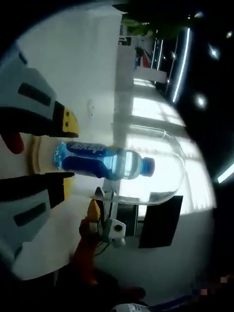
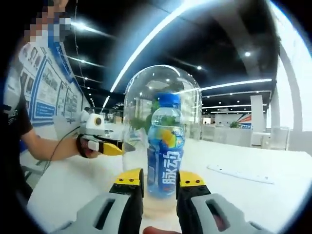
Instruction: Open the cover put in the Mizone put the cover back on
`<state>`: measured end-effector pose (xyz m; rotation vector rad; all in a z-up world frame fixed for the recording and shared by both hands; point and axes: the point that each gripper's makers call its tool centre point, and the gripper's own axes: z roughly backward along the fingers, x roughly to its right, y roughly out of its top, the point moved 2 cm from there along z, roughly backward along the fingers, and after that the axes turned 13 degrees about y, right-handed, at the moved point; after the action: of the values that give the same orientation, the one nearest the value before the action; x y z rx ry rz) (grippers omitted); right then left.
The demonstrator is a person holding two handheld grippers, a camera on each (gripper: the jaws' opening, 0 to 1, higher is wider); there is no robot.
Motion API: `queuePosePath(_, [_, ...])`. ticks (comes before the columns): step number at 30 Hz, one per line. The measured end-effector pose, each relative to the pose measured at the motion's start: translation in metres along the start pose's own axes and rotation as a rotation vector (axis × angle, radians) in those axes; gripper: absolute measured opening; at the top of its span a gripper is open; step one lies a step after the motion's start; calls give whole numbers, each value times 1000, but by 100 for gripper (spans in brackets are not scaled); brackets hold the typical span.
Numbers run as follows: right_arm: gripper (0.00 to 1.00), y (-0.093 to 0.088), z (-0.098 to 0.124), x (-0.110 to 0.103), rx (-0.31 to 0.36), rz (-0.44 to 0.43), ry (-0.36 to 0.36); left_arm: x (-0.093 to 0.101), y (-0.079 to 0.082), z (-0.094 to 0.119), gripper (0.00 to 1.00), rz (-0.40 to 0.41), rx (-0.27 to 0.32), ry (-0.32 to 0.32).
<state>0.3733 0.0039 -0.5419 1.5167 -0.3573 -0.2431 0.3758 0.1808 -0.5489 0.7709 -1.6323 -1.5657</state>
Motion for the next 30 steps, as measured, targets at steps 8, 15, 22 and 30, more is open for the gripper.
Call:
queuePosePath(8, [17,-2,18,-6,12,-12,-57,14,-9,14,22,-63,-35,21])
queuePosePath(15, [17,-1,29,-15,51,-64,-68,24,-3,30,24,-48,-4,18])
queuePosePath(22, [15,5,44,-31,90,-55,-98,34,-8,53,29,-70,23,59])
queuePosePath(30, [14,-5,62,-49,92,-70,-152,32,-16,73,22,71,43,118])
